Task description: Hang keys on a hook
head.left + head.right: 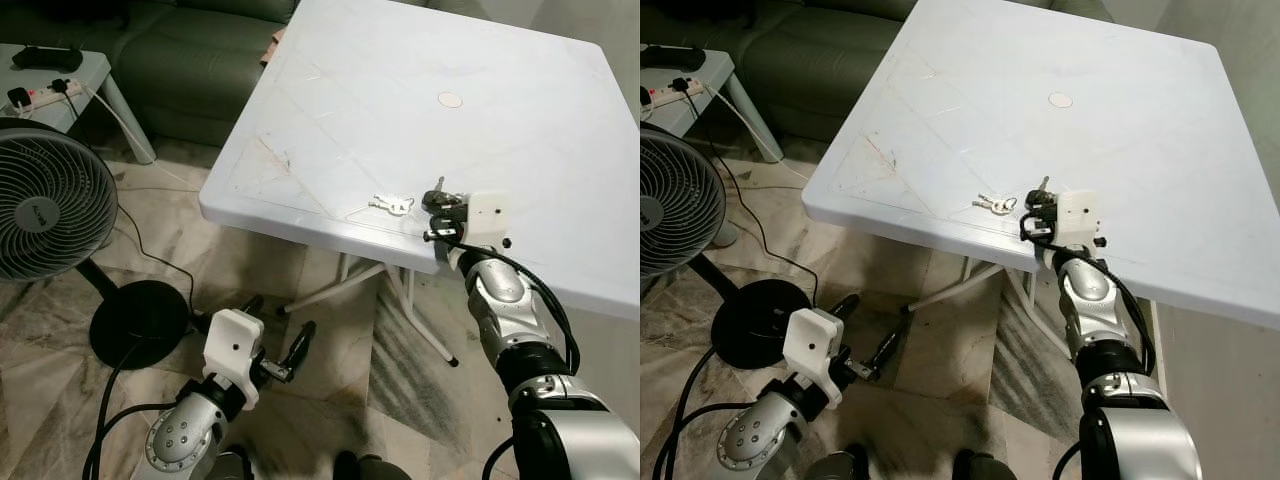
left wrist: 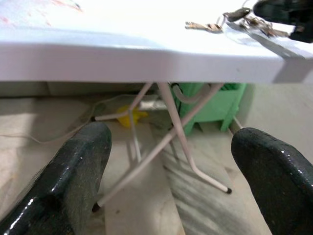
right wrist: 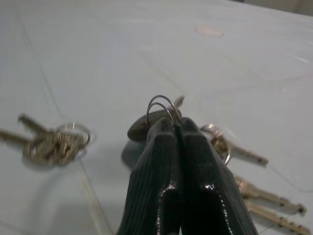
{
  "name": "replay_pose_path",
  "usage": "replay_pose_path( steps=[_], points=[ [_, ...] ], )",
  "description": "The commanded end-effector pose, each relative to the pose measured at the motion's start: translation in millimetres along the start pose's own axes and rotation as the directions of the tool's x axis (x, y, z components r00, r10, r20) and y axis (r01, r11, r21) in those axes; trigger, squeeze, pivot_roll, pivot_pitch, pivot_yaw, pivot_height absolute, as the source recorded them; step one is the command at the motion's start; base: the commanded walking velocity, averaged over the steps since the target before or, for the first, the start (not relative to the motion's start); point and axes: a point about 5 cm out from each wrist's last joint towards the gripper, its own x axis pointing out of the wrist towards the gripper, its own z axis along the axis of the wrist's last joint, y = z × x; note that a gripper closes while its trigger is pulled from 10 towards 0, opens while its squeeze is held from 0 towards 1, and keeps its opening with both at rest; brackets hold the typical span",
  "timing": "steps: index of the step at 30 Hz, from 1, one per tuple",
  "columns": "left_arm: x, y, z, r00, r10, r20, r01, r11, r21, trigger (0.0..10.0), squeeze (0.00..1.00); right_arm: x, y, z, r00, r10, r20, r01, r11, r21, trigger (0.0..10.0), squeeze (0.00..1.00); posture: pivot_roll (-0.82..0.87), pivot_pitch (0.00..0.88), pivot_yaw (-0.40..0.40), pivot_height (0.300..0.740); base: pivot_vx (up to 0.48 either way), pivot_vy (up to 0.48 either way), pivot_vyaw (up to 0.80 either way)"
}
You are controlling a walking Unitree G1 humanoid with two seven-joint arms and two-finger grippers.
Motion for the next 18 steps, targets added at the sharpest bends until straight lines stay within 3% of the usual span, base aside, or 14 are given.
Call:
replay_pose_path(
  steps=[1, 8, 9, 10, 11, 14, 16, 18],
  points=[
    [-0.3, 4.8, -3, 1.000, 0.025, -0.013, -0.026, 1.000, -0.014, 10.0, 0.00, -2.3, -2.3, 0, 1.000, 0.006, -0.002, -0.005, 0.999, 0.040, 0.0, 0.00, 0.11, 0.202, -0.084, 0.740, 0.000, 0.000, 0.00],
    [10.3, 21.3, 5, 0.995, 0.099, 0.028, -0.098, 0.995, -0.038, 10.0, 0.00, -3.1, 4.6, 15, 0.997, 0.035, 0.065, -0.042, 0.992, 0.122, 0.0, 0.00, 0.11, 0.172, -0.080, 0.740, 0.000, 0.000, 0.00],
    [12.6, 24.7, 7, 0.993, 0.112, 0.038, -0.110, 0.993, -0.048, 10.0, 0.00, -4.0, 5.5, 18, 0.996, 0.036, 0.084, -0.047, 0.990, 0.130, 6.5, 0.00, 0.11, 0.159, -0.078, 0.740, 0.000, 0.000, 0.00],
    [14.3, 27.0, 8, 0.992, 0.120, 0.043, -0.118, 0.991, -0.057, 10.0, 0.00, -4.7, 6.1, 20, 0.995, 0.036, 0.095, -0.049, 0.989, 0.137, 6.5, 0.00, 0.11, 0.156, -0.077, 0.740, 0.000, 0.000, 0.00],
    [16.1, 29.9, 10, 0.990, 0.132, 0.050, -0.129, 0.990, -0.064, 10.0, 0.00, -5.8, 7.6, 23, 0.992, 0.050, 0.113, -0.065, 0.988, 0.137, 10.0, 0.00, 0.11, 0.151, -0.076, 0.740, 0.000, 0.000, 0.00],
    [24.3, 43.6, 13, 0.978, 0.199, 0.065, -0.192, 0.976, -0.098, 10.0, 0.00, -11.2, 12.6, 25, 0.979, 0.131, 0.153, -0.156, 0.973, 0.167, 10.0, 0.00, 0.09, 0.116, -0.073, 0.740, 0.000, 0.000, 0.00],
    [31.1, 51.8, 17, 0.971, 0.223, 0.082, -0.213, 0.970, -0.118, 10.0, 0.00, -21.2, 6.7, 28, 0.959, 0.088, 0.268, -0.134, 0.979, 0.156, 10.0, 0.00, 0.09, 0.104, -0.071, 0.740, 0.000, 0.000, 0.00],
    [35.1, 57.0, 20, 0.965, 0.244, 0.092, -0.234, 0.967, -0.105, 10.0, 0.00, -24.0, 7.1, 26, 0.953, 0.119, 0.278, -0.180, 0.962, 0.204, 10.0, 0.00, 0.09, 0.091, -0.068, 0.740, 0.000, 0.000, 0.00]
  ],
)
